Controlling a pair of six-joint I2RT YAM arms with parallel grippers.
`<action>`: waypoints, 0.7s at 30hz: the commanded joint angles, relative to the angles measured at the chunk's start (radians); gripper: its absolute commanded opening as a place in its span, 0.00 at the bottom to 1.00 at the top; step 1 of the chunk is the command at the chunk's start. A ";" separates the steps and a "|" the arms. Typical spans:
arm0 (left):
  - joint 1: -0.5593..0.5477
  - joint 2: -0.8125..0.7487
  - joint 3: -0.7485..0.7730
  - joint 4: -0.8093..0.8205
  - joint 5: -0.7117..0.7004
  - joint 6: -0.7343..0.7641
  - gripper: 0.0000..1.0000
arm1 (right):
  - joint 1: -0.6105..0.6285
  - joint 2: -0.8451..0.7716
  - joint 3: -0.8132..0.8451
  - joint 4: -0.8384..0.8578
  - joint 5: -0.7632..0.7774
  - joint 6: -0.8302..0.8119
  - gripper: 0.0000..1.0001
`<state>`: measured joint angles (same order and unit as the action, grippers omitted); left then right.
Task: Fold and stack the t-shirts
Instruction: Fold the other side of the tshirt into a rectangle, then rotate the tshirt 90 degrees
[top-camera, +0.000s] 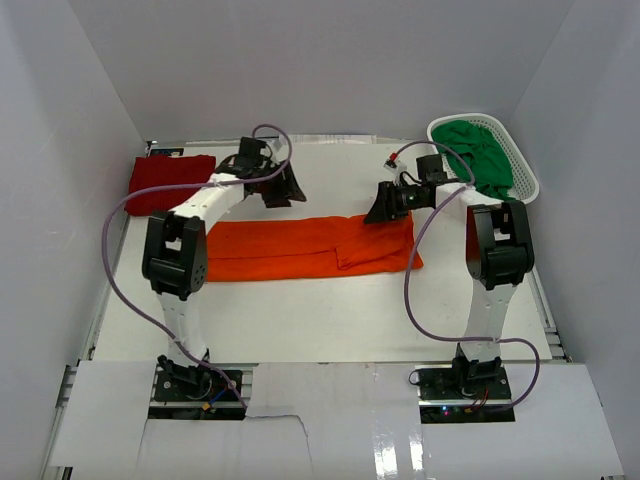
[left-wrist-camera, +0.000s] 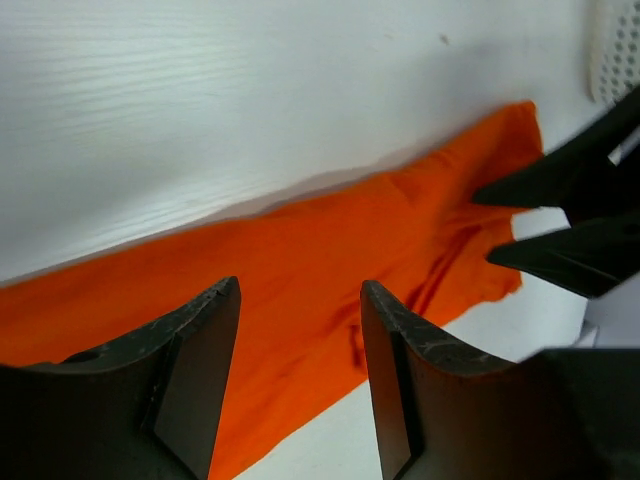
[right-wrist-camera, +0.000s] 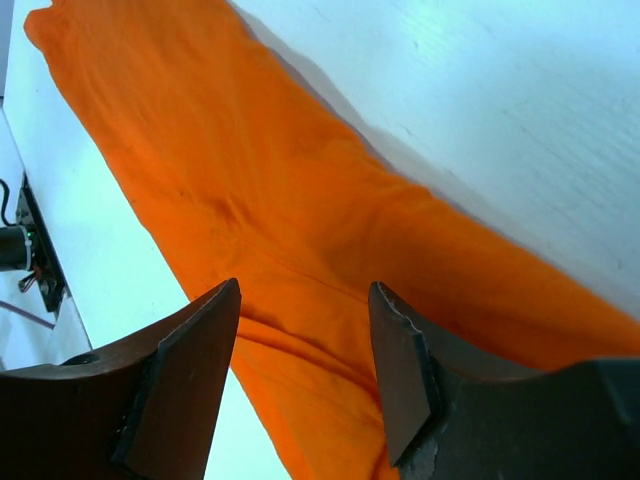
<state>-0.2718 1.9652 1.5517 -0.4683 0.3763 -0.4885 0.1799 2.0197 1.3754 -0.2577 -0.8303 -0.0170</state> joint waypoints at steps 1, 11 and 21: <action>-0.105 0.047 0.106 0.033 0.160 -0.054 0.62 | -0.029 0.036 0.025 -0.071 -0.072 -0.063 0.60; -0.213 0.149 0.186 0.129 0.324 -0.162 0.61 | -0.048 -0.015 -0.052 -0.087 -0.101 -0.100 0.58; -0.251 0.308 0.192 0.278 0.436 -0.265 0.61 | -0.048 -0.107 -0.124 -0.034 -0.124 -0.055 0.58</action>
<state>-0.5068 2.2227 1.7302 -0.2653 0.7364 -0.6991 0.1329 1.9583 1.2709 -0.3271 -0.9188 -0.0799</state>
